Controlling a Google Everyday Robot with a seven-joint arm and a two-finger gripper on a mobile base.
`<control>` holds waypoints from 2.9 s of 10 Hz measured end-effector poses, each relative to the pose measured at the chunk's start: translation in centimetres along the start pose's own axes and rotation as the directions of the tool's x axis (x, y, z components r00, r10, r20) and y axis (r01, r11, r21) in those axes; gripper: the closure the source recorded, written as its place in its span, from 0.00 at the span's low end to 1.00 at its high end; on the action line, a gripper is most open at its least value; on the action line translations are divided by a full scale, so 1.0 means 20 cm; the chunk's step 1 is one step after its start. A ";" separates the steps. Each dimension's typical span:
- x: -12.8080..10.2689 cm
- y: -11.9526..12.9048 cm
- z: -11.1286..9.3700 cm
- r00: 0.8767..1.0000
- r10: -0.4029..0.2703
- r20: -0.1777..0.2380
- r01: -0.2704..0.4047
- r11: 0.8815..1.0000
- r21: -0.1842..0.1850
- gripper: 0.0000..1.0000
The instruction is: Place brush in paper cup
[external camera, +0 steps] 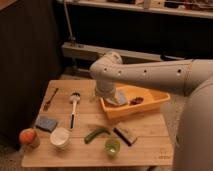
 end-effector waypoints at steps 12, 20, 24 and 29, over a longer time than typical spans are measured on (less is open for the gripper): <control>-0.10 0.36 -0.26 0.981 -0.141 0.132 0.154 0.984 -0.090 0.20; -0.29 1.04 -0.02 0.909 -0.381 0.168 0.408 0.896 -0.177 0.20; -0.27 1.09 0.24 0.910 -0.410 0.060 0.414 0.893 -0.174 0.20; -0.14 0.99 0.50 0.931 -0.361 -0.046 0.349 0.922 -0.169 0.20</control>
